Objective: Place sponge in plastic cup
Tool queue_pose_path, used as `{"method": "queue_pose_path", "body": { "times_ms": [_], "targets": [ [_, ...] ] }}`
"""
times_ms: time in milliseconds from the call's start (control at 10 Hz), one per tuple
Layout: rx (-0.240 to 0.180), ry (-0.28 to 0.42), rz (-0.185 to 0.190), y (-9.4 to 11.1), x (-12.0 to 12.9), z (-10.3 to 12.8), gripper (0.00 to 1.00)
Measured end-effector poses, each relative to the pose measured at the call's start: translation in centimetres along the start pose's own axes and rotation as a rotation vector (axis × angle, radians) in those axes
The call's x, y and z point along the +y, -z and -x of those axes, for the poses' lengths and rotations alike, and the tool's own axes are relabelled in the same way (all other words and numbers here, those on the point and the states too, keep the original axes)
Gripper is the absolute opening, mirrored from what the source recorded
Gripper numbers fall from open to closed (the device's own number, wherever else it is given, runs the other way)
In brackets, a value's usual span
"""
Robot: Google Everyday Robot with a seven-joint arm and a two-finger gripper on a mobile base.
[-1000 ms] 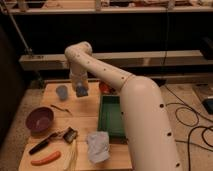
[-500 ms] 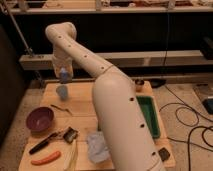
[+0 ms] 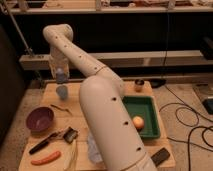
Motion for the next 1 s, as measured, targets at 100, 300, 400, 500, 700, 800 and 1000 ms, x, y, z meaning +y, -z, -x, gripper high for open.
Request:
{"method": "queue_pose_path", "body": {
  "times_ms": [100, 300, 400, 500, 700, 800, 1000],
  "targets": [
    [-0.010, 0.003, -0.010, -1.4, 0.0, 0.0, 0.21],
    [-0.021, 0.003, -0.023, -3.2, 0.3, 0.0, 0.21],
    [-0.027, 0.002, -0.029, -4.3, 0.6, 0.0, 0.21],
    [-0.034, 0.001, -0.034, -5.2, 0.8, 0.0, 0.21],
    [-0.058, -0.005, -0.045, -8.4, 1.4, 0.1, 0.21],
    [-0.065, -0.010, -0.049, -9.3, 1.7, 0.1, 0.21],
    [-0.076, -0.017, -0.055, -11.0, 2.2, 0.0, 0.24]
  ]
}}
